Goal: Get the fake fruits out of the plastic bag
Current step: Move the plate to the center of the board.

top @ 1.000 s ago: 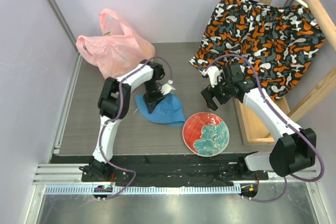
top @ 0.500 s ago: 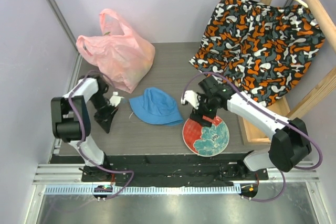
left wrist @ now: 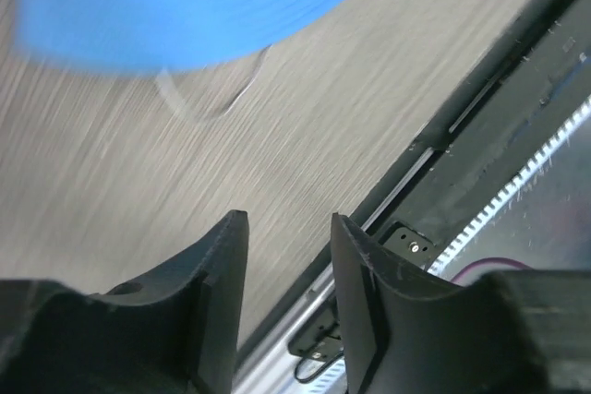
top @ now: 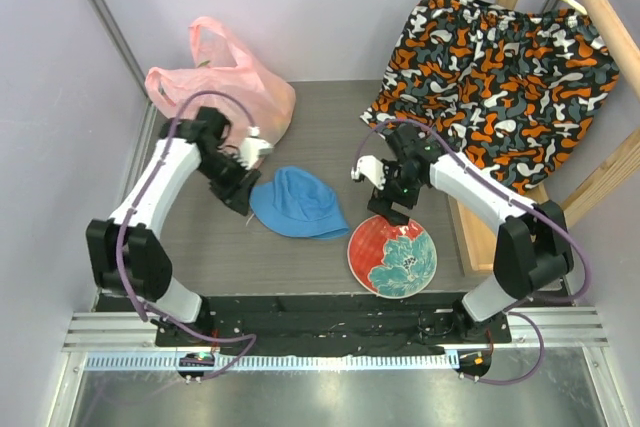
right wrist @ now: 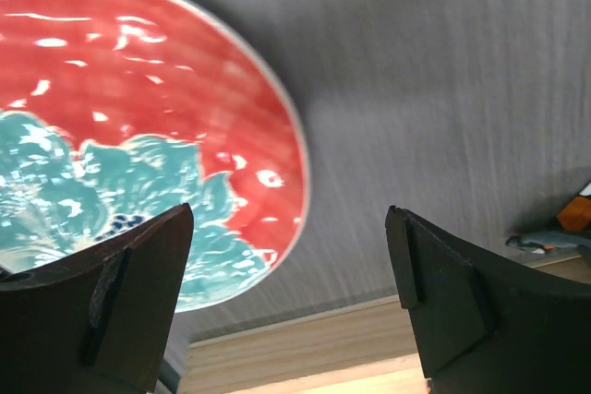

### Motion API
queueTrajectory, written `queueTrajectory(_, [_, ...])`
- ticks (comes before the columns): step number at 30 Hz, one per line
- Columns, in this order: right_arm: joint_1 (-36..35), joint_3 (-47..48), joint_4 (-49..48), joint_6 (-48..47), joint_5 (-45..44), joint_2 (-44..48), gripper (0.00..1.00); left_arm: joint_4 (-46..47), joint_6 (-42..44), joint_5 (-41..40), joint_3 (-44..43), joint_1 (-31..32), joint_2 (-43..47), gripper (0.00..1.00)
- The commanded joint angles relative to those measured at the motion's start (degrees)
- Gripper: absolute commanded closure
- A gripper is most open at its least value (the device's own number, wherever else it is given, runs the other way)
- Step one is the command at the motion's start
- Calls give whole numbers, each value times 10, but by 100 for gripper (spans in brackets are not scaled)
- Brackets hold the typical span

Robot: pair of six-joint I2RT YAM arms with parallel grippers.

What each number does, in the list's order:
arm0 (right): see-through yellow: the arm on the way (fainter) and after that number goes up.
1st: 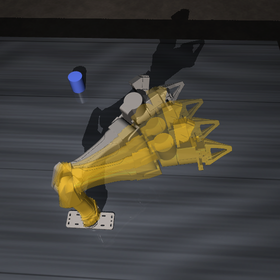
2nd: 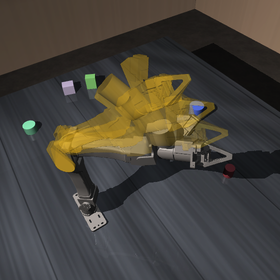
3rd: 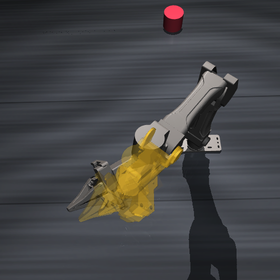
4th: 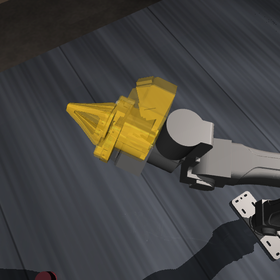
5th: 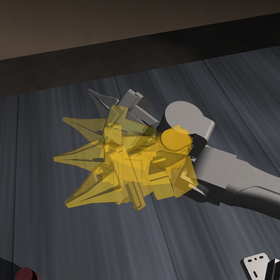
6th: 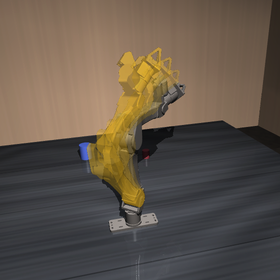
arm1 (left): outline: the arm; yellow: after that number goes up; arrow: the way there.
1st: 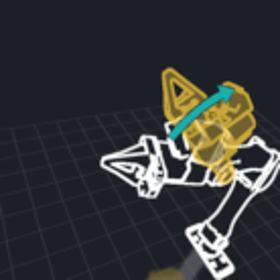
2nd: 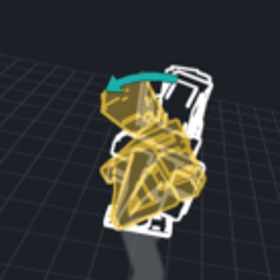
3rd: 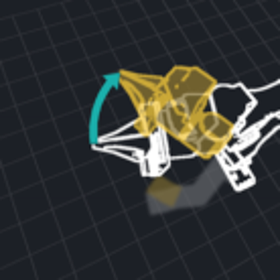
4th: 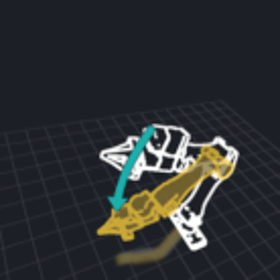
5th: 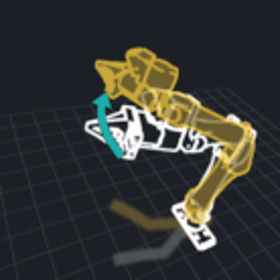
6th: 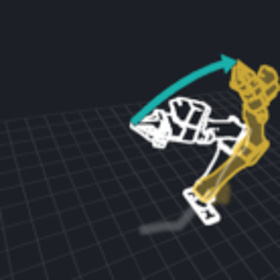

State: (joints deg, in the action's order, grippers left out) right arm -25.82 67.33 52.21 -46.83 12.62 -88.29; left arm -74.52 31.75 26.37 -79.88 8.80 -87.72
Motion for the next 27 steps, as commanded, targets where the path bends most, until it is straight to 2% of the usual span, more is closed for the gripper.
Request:
queueTrajectory(1, [39, 51, 22, -41, 26, -58, 7, 11, 9, -18, -46, 65, -75, 58])
queueTrajectory(5, [62, 74, 47, -61, 31, -114, 9, 10, 24, -26, -90, 68, -144, 77])
queueTrajectory(9, [67, 67, 69, -98, 32, -143, 13, 27, 17, -11, -133, 69, -204, 83])
queueTrajectory(12, [68, 65, 97, -135, 37, -163, 20, 32, 3, -10, -159, 80, -240, 84])
queueTrajectory(15, [68, 73, 112, -141, 46, -187, 33, 41, -7, -20, -162, 88, -280, 85])
queueTrajectory(16, [68, 75, 113, -142, 49, -193, 42, 37, -8, -25, -163, 90, -300, 86])
queueTrajectory(19, [67, 89, 107, -122, 55, -228, 60, 43, -11, -56, -125, 89, -312, 89])
queueTrajectory(20, [68, 104, 101, -101, 57, -239, 73, 48, -9, -71, -109, 90, -308, 90])
queueTrajectory(23, [68, 154, 97, -58, 66, -283, 89, 71, -12, -107, -50, 81, -294, 91])
queueTrajectory(27, [70, 221, 83, 22, 82, -320, 92, 79, -22, -120, -2, 59, -277, 92])
